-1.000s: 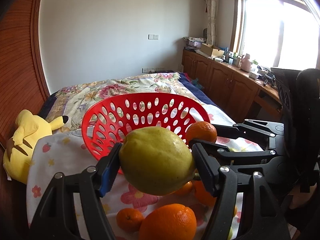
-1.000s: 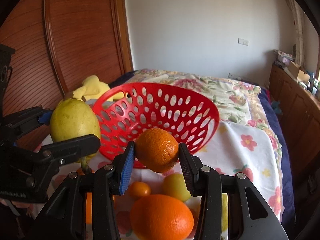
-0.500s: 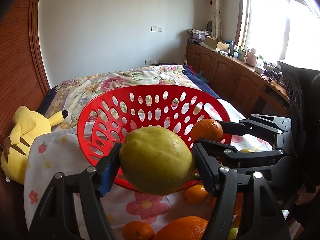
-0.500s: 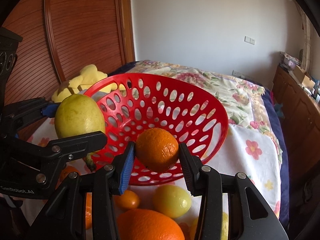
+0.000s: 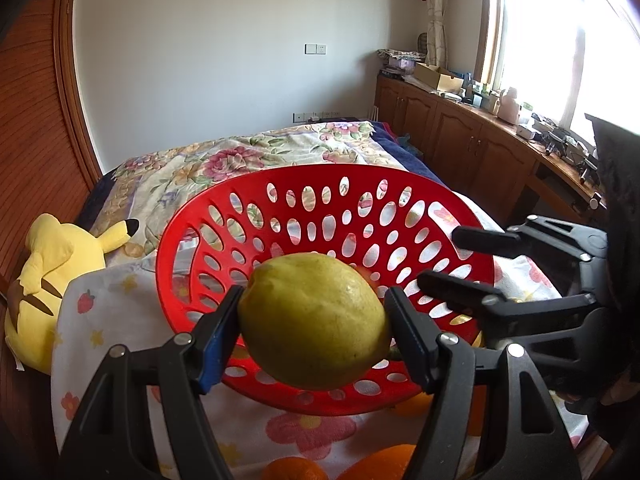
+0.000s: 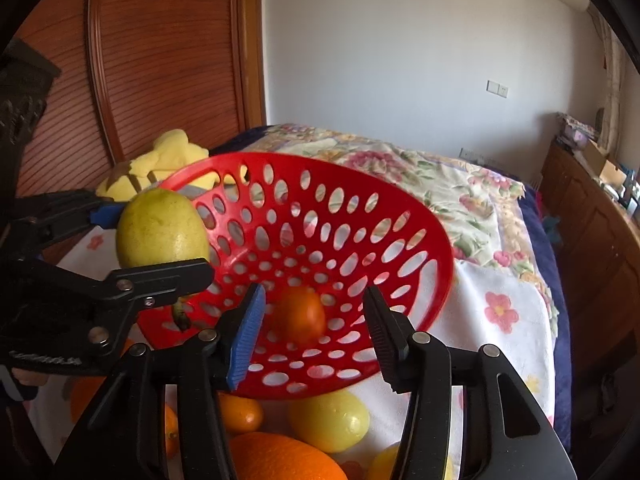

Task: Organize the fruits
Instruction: 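Carry lemon in left tool and mandarin in right tool into red basket, open both, then move left tool to a large orange while right tool reaches another large orange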

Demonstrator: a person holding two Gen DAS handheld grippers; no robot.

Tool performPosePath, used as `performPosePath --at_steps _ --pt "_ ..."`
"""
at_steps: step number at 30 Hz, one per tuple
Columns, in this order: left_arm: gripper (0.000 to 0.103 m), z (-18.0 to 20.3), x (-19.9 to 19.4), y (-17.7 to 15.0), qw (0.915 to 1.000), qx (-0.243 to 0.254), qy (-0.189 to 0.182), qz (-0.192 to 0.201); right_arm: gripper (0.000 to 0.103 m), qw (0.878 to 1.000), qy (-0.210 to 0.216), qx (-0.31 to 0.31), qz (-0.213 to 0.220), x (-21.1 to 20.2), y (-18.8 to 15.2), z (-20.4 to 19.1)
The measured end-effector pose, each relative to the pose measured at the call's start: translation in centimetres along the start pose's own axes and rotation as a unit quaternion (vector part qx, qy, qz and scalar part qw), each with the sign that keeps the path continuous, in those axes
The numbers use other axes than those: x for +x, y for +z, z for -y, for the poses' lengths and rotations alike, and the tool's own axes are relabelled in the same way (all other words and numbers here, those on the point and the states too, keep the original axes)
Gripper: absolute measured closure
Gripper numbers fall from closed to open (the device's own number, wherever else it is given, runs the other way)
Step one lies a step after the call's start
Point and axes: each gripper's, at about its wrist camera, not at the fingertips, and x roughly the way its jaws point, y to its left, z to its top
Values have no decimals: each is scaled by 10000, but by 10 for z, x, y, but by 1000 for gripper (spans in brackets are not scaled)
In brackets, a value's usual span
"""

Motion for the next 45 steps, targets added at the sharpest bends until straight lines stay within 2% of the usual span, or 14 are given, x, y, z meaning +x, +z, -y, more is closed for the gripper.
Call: performPosePath --at_steps 6,14,18,25,34,39,45 --pt "33 1 9 1 9999 70 44 -117 45 9996 67 181 192 -23 -5 10" --pt "32 6 18 -1 9994 139 10 -325 44 9989 17 404 218 -32 -20 21" --pt "32 11 2 4 9998 173 -20 37 43 9985 44 468 269 -38 -24 20" --pt "32 19 -36 3 9988 302 -90 381 41 9985 -31 421 362 -54 -39 10" --pt "30 17 -87 -46 9970 218 -249 704 38 9969 26 589 516 -86 -74 7" --pt "29 19 -94 -79 9971 176 -210 708 34 9975 -148 484 499 -92 -92 -4" --pt "28 21 -90 -110 9976 89 -160 665 31 9979 -98 475 420 -87 -101 -6"
